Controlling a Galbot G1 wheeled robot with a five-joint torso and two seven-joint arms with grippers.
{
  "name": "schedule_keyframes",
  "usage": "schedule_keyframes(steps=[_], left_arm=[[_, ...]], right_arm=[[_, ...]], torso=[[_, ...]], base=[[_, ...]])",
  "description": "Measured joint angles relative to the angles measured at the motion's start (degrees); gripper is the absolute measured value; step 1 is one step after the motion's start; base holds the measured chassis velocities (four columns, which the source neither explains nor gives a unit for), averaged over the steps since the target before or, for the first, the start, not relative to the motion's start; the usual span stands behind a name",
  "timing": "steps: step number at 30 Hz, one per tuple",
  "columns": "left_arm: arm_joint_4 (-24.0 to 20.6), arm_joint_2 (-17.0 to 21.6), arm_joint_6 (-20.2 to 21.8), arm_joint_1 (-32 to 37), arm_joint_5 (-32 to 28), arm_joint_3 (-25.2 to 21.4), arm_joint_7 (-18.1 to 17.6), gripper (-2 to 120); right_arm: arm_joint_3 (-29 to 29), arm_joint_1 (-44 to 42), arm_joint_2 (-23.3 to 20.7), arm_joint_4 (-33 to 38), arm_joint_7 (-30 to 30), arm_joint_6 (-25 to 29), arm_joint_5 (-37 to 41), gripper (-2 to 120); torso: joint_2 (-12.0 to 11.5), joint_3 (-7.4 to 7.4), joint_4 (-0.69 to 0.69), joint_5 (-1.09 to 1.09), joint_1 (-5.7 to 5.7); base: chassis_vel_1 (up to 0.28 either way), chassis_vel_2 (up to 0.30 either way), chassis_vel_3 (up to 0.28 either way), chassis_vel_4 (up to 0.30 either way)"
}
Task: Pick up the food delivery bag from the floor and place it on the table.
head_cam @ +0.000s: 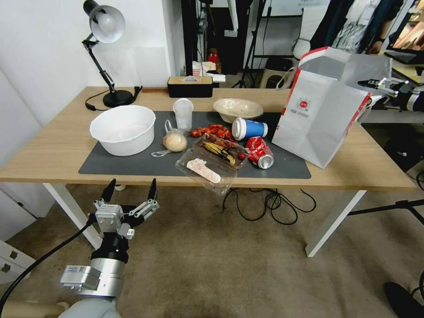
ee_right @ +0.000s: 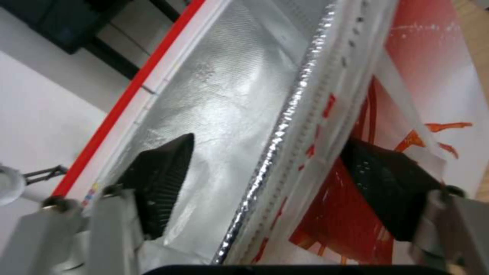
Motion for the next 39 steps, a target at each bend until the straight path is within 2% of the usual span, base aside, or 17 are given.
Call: schedule_keyframes(steps=[1,3,5,7,13,15,24,34,39], left_arm=[[0.0,0.0,0.0,0.0,0.0,0.0,0.0,100],[0.0,0.1,0.0,0.0,0.0,0.0,0.0,100],[0.1,0.1,0.0,0.0,0.0,0.0,0.0,100],[0.1,0.1,0.1,-0.2,0.0,0.0,-0.1,100],[0.3,0.1,0.2,-0.4,0.0,0.1,-0.1,100],[0.3,0.1,0.2,-0.4,0.0,0.1,-0.1,100],[-0.1,0.0,0.2,0.2,0.2,0.3,-0.2,100],[-0.5,-0.1,0.3,0.3,0.2,0.4,-0.2,100],[-0.8,-0.1,0.3,0.4,0.2,0.3,-0.2,100]], right_arm=[[0.0,0.0,0.0,0.0,0.0,0.0,0.0,76],[-0.9,1.1,-0.3,0.5,2.9,0.0,0.9,86],[-1.1,1.4,-0.5,0.8,4.4,0.0,1.5,89],[-1.4,1.7,-0.9,1.3,7.2,0.0,2.8,98],[0.0,0.9,-1.6,2.9,10.5,0.0,5.4,100],[4.2,-3.4,-2.2,5.1,11.5,0.1,6.7,100],[11.1,-10.9,-3.9,9.0,13.0,0.1,9.2,100],[16.7,-14.1,-4.5,13.0,13.1,0.4,7.7,100],[24.1,-18.6,-4.8,16.8,13.1,1.6,6.1,100]], torso=[[0.0,0.0,0.0,0.0,0.0],[0.0,0.0,0.0,0.0,0.0],[0.0,0.0,0.0,0.0,0.0],[0.0,0.0,-0.01,0.0,0.0],[0.0,0.0,0.01,0.0,0.0],[0.0,0.0,-0.01,0.0,0.0],[0.0,-0.01,0.0,0.0,0.0],[0.0,0.0,0.0,0.0,0.0],[0.0,-0.01,-0.01,-0.01,0.0]], base=[[0.0,0.0,0.0,0.0],[0.0,0.0,0.0,0.0],[0.0,0.0,0.0,0.0],[0.0,0.0,0.0,0.0],[0.0,0.0,0.0,0.0],[0.0,0.0,0.0,0.0],[0.0,0.0,0.0,0.0],[0.0,0.0,0.0,0.0],[0.0,0.0,0.0,0.0]])
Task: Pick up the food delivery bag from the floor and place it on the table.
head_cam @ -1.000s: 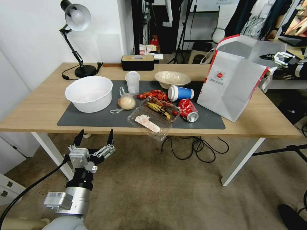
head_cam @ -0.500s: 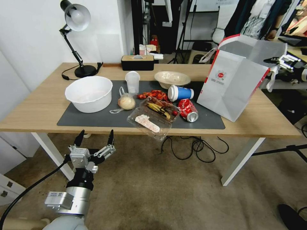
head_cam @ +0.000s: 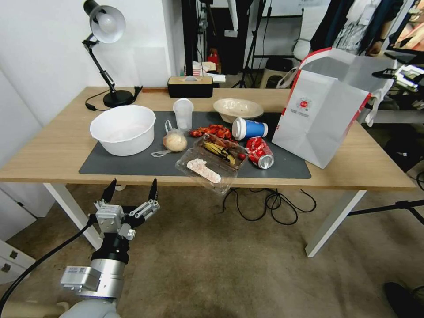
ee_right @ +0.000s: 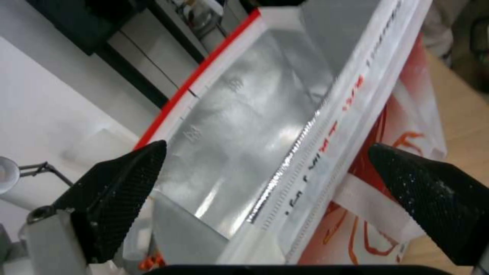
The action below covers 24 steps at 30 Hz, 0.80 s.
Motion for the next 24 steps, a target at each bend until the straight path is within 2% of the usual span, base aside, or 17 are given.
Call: schedule_keyframes(steps=[5,7,8,10,11,14,15,17,18,21,22,24], left_arm=[[0.0,0.0,0.0,-0.1,0.0,-0.2,0.0,100],[0.0,-0.1,0.0,-0.1,0.0,-0.3,0.1,100],[0.0,-0.1,0.0,-0.1,0.0,-0.3,0.1,100],[0.0,-0.2,0.0,-0.1,0.0,-0.4,0.2,100],[0.0,-0.2,0.0,-0.1,0.0,-0.4,0.2,100],[0.1,-0.3,-0.2,-0.3,0.0,-0.9,0.7,100],[0.1,-0.3,-0.2,-0.3,0.0,-0.9,0.7,100],[0.1,-0.1,-0.3,-0.4,-0.1,-1.2,0.9,100],[0.1,-0.1,-0.3,-0.4,-0.1,-1.2,0.9,100],[0.1,0.1,-0.6,-0.2,-0.1,-1.5,1.0,100],[0.1,0.1,-0.6,-0.2,-0.1,-1.5,1.0,100],[0.1,0.1,-0.8,-0.2,-0.2,-1.5,1.1,100]], right_arm=[[5.6,-5.0,0.3,2.9,-0.8,1.7,-3.7,100],[8.8,-8.5,1.2,6.0,-3.4,2.7,-10.6,100],[8.8,-8.5,1.2,6.0,-3.4,2.7,-10.6,100],[10.1,-11.1,2.6,8.2,-9.6,5.4,-17.8,100],[10.1,-11.1,2.6,8.2,-9.6,5.4,-17.8,100],[13.0,-19.7,7.4,12.2,-25.1,17.1,-37.7,100],[13.0,-19.7,7.4,12.2,-25.1,17.1,-37.7,100],[16.0,-25.9,11.7,14.3,-32.5,25.2,-48.5,100],[16.0,-25.9,11.7,14.3,-32.5,25.2,-48.5,100],[21.8,-34.2,16.8,16.9,-36.4,30.8,-53.5,100],[21.8,-34.2,16.8,16.9,-36.4,30.8,-53.5,100],[24.7,-39.8,19.9,18.1,-37.7,34.7,-56.3,100]], torso=[[0.0,0.0,-0.01,0.0,0.0],[0.0,0.0,0.0,0.0,0.0],[0.0,0.0,0.0,0.0,0.0],[0.0,0.0,0.01,0.0,0.0],[0.0,0.0,0.01,0.0,0.0],[0.0,0.01,0.02,0.01,0.0],[0.0,0.01,0.02,0.01,0.0],[0.0,0.01,0.0,0.02,0.0],[0.0,0.01,0.0,0.02,0.0],[0.0,0.0,0.0,0.0,-0.01],[0.0,0.0,0.0,0.0,-0.01],[0.0,0.0,-0.01,0.0,0.0]], base=[[0.0,0.0,0.0,0.0],[0.0,0.0,0.0,0.0],[0.0,0.0,0.0,0.0],[0.0,0.0,0.0,0.0],[0.0,0.0,0.0,0.0],[0.0,0.0,0.0,0.0],[0.0,0.0,0.0,0.0],[0.0,0.0,0.0,0.0],[0.0,0.0,0.0,0.0],[0.0,0.0,0.0,0.0],[0.0,0.0,0.0,0.0],[0.0,0.0,0.0,0.0]])
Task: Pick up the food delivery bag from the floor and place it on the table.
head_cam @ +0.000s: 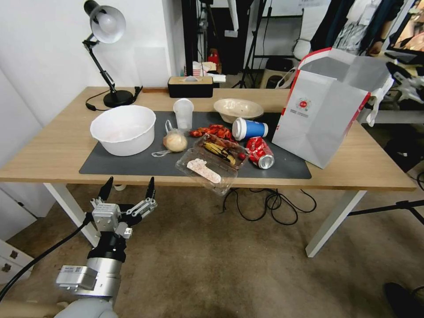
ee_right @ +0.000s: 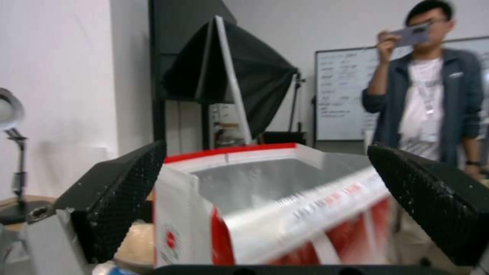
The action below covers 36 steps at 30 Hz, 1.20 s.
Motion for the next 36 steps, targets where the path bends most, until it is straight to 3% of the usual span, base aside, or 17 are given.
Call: schedule_keyframes(steps=[2,5,7,9,11,12,15,18,27,36], left_arm=[[0.1,0.0,-0.1,0.0,0.0,0.0,0.0,100],[0.8,0.0,-0.5,0.0,0.0,0.3,0.4,100],[0.9,0.0,-0.5,0.0,0.0,0.3,0.4,100],[1.8,0.0,-1.0,-0.3,0.0,0.7,0.8,100],[2.3,0.0,-1.3,-0.3,0.0,0.8,0.9,100],[2.7,0.0,-1.5,-0.3,0.0,0.9,0.9,100],[3.4,0.1,-2.0,-0.3,0.0,1.1,1.0,100],[3.9,0.0,-2.6,-0.1,0.0,1.1,1.0,100],[5.2,-0.6,-3.2,0.1,0.6,1.6,1.2,100],[5.0,-1.0,-3.6,0.5,2.0,1.7,1.1,100]], right_arm=[[0.7,-2.0,1.5,0.4,-0.2,1.6,-1.2,100],[0.7,-7.1,7.2,0.7,-1.0,6.7,-5.1,100],[0.4,-7.5,8.0,0.5,-1.2,7.2,-5.7,100],[-4.4,-9.2,13.1,-1.6,-2.9,12.5,-11.4,100],[-6.8,-9.5,15.1,-3.0,-3.5,14.8,-14.0,100],[-9.5,-9.8,17.2,-4.7,-4.2,16.8,-16.7,100],[-13.0,-9.7,20.3,-7.5,-4.7,19.6,-20.0,100],[-16.7,-9.6,23.1,-10.6,-4.7,20.5,-22.3,100],[-21.5,-9.4,25.3,-12.0,-4.5,20.3,-25.0,100],[-22.0,-9.4,24.6,-12.1,-4.4,19.8,-25.3,100]], torso=[[0.0,0.0,0.0,0.0,0.0],[0.0,0.0,0.01,-0.01,0.0],[0.0,0.0,0.01,-0.02,0.0],[0.0,0.0,0.01,0.0,0.0],[0.0,0.0,0.04,-0.04,0.0],[0.0,0.01,0.01,0.06,0.0],[0.0,0.01,0.01,-0.04,0.0],[0.0,0.01,0.01,0.03,0.0],[0.0,0.01,0.02,-0.01,0.0],[0.0,0.01,0.02,0.01,0.0]], base=[[0.0,0.0,0.0,0.0],[0.0,0.0,0.0,0.0],[0.0,0.0,0.0,0.0],[0.0,0.0,0.0,0.0],[0.0,0.0,0.0,0.0],[0.0,0.0,0.0,0.0],[0.0,0.0,0.0,0.0],[0.0,0.0,0.0,0.0],[0.0,0.0,0.0,0.0],[0.0,0.0,0.0,0.0]])
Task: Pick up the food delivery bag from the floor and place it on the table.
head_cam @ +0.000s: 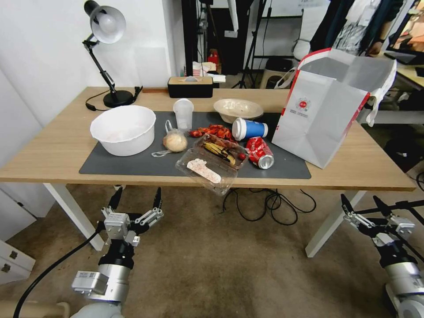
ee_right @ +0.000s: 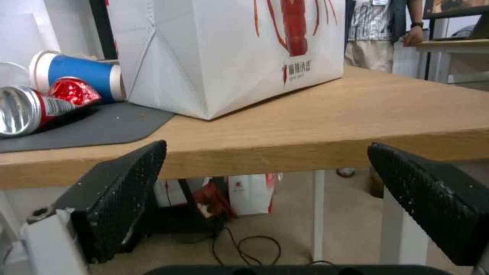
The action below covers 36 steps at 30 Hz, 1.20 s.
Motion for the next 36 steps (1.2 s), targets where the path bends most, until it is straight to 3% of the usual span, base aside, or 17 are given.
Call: schedule_keyframes(steps=[15,26,36], left_arm=[[2.4,-0.1,-0.4,0.1,0.6,1.0,0.8,100],[10.7,-1.0,-2.0,-5.4,2.4,5.1,-0.9,100],[11.4,-0.7,-1.1,-7.0,2.9,5.3,-1.7,100]], right_arm=[[0.5,0.2,-1.1,-0.3,0.3,-0.2,0.2,100],[0.0,-1.1,0.0,2.0,-1.4,0.6,-0.6,100],[-1.5,-1.9,1.2,3.2,-3.2,1.4,-1.0,100]], torso=[[0.0,0.0,0.0,0.01,0.0],[0.0,0.0,-0.01,0.0,0.01],[0.0,0.0,0.0,0.0,0.01]], base=[[0.0,0.0,0.0,0.0],[0.0,0.0,0.0,0.0],[0.0,0.0,0.0,0.0]])
